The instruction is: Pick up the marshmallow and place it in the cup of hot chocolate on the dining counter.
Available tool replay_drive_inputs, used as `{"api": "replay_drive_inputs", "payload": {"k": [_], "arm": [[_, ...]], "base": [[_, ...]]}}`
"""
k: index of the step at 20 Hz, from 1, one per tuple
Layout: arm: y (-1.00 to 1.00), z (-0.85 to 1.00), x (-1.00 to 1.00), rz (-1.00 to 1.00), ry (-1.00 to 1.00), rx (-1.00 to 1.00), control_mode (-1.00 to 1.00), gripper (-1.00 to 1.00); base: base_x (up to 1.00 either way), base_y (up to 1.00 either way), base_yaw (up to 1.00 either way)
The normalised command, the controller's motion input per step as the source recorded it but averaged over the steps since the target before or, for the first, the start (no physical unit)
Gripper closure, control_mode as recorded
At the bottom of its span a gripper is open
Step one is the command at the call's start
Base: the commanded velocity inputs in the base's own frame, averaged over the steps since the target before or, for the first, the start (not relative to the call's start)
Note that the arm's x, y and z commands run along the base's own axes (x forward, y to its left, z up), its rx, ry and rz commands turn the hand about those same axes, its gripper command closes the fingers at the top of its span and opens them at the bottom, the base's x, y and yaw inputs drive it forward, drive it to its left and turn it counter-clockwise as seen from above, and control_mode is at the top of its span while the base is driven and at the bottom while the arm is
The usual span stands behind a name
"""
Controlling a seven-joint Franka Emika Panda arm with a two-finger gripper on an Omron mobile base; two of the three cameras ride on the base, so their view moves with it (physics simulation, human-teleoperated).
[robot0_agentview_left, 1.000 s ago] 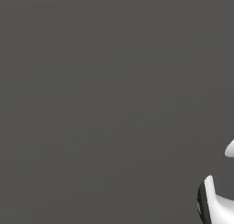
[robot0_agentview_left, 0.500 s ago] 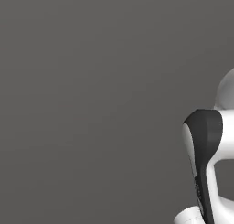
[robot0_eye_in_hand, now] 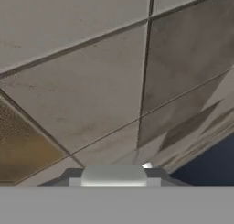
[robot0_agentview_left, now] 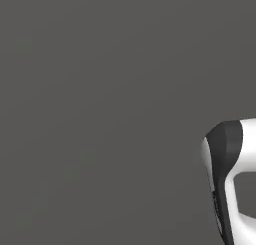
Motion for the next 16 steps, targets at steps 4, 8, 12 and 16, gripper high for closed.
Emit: {"api": "replay_drive_inputs", "payload": {"k": [4,8,12,16], "arm": [[0.0,0.0,0.0,0.0,0.0,0.0,1.0,1.0],[0.0,0.0,0.0,0.0,0.0,0.0,1.0,1.0],[0.0,0.0,0.0,0.0,0.0,0.0,1.0,1.0],[0.0,0.0,0.0,0.0,0.0,0.0,1.0,1.0]], "base": [[0.41,-1.0,0.25],[0.34,-1.0,0.38],[0.31,-1.0,0.4],[0.34,-1.0,0.34]]}}
